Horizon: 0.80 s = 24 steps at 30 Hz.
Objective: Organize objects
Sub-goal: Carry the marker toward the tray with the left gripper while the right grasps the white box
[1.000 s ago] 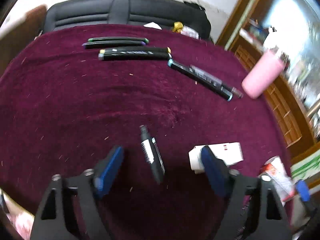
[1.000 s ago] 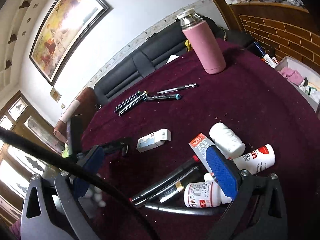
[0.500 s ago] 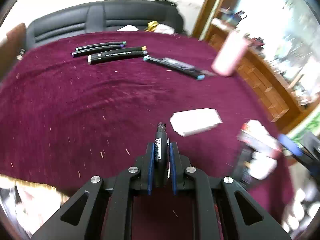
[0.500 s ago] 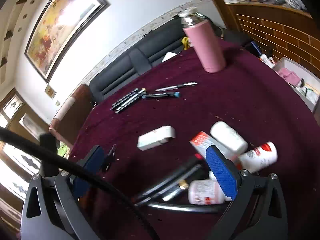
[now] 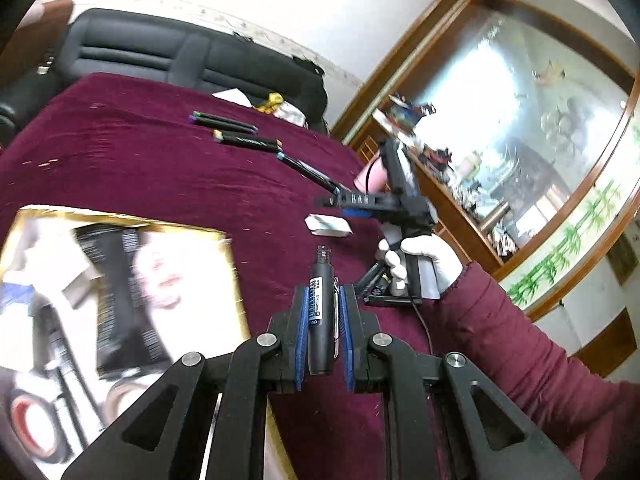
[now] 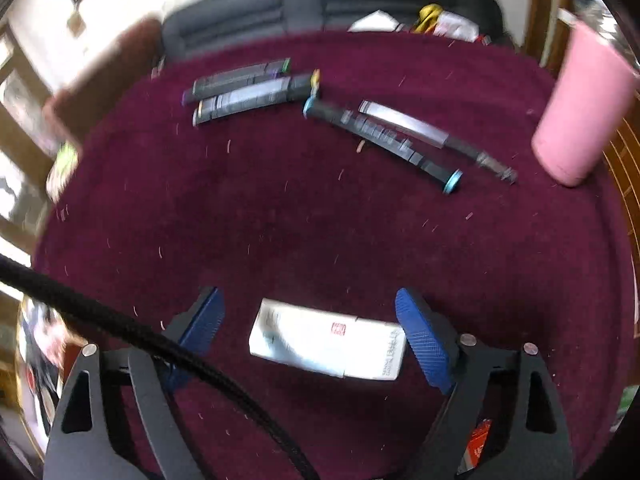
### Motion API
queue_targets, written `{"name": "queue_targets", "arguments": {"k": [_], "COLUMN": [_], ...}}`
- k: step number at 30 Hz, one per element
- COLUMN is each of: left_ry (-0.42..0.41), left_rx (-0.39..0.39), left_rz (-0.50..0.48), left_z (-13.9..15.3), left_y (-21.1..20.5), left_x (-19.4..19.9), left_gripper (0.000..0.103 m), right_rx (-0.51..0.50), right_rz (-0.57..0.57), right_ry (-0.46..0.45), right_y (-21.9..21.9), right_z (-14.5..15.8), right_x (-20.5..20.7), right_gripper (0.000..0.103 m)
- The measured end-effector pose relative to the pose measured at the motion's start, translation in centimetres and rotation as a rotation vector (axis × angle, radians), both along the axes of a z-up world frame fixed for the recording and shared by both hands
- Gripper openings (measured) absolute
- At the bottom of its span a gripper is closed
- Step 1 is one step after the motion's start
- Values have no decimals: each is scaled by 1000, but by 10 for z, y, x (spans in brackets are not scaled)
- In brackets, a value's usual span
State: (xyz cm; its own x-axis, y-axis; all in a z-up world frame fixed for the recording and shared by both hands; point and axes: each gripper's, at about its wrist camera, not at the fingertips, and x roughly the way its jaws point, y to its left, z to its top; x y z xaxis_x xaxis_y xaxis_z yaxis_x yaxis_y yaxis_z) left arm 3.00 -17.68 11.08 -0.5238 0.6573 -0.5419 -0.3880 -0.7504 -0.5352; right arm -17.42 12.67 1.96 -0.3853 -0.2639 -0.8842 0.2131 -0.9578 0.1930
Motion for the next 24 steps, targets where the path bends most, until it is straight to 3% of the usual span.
{"name": "queue_targets", "arguments": {"k": [7,11,14,24], "left_ry": [-17,-33,-34,-8], "left_rx": [58,83,94,101], "left_rz": [60,91,119,200], "left_z": [-19,-30,-34,-35], "left_y": [-41,-46,-51,-81], "left_x": [14,20,24,56], "left_gripper": [12,12,12,12], "right_rx": [166,306,317,150], "right_rz": [165,185,158,70], "right_ry": [-17,21,10,66], "right_y": [-22,-30,-27,-11], "right_z": [-9,-12,-7,36], "right_x": [38,54,60,98], "right_gripper": [88,71,57,57]}}
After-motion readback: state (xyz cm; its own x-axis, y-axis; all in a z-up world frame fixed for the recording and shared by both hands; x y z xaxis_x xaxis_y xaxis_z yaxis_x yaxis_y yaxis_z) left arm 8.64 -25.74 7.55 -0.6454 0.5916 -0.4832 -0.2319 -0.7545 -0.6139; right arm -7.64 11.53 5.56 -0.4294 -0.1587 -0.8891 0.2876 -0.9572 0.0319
